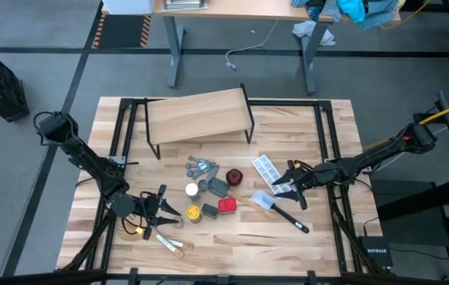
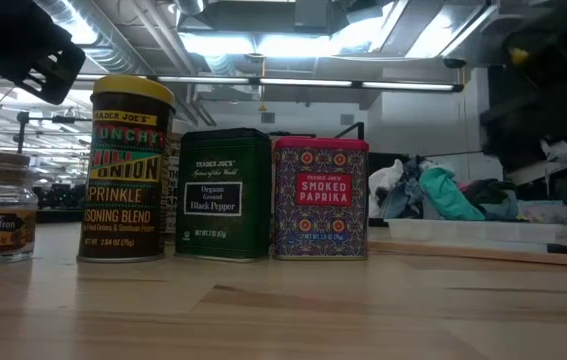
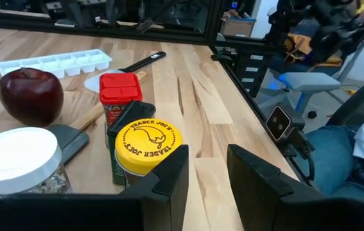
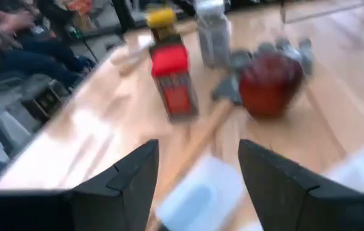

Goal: Shelf spices
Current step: Put the yellow seasoning bottle on the shelf

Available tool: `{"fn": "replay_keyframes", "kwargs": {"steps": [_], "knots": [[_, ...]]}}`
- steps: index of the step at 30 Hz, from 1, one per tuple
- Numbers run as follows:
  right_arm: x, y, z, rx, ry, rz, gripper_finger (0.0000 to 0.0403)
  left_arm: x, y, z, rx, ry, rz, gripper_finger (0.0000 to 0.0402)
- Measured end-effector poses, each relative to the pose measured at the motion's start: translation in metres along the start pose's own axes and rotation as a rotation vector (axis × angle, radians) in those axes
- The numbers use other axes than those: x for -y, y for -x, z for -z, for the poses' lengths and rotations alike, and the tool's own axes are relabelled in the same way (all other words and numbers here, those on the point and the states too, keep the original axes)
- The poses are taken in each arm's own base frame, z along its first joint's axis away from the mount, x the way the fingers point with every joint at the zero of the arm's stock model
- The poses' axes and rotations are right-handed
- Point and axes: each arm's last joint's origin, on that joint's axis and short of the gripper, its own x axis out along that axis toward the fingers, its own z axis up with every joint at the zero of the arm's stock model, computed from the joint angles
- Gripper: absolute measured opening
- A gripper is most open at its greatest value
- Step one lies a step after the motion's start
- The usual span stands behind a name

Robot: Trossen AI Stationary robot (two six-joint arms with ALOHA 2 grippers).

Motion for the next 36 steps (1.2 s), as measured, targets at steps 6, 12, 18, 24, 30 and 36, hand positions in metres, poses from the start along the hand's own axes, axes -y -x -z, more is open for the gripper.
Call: {"fn": "replay_keyframes", "kwargs": {"steps": [6, 12, 18, 24, 30, 36], "knots": [[0.005, 0.007, 0.017, -0.188, 0.025, 0.050, 0.0221, 0.000, 0.000, 0.000, 0.001, 0.027, 0.000, 0.0100], [0.006, 0.015, 0.020, -0.219, 0.028, 0.048, 0.0221, 0.000, 0.000, 0.000, -0.002, 0.030, -0.001, 0.0100], [0.004, 0.021, 0.008, -0.097, 0.016, 0.009, 0.0221, 0.000, 0.000, 0.001, -0.009, 0.025, -0.004, 0.0100], [0.002, 0.030, -0.003, 0.046, 0.003, -0.029, 0.0221, 0.000, 0.000, 0.001, -0.009, 0.017, -0.004, 0.0100], [0.000, 0.038, -0.011, 0.147, -0.005, -0.056, 0.0221, 0.000, 0.000, 0.001, -0.009, 0.017, -0.004, 0.0100], [0.000, 0.039, -0.012, 0.160, -0.006, -0.059, 0.0221, -0.001, 0.000, 0.001, 0.001, 0.023, -0.033, 0.0100]]}}
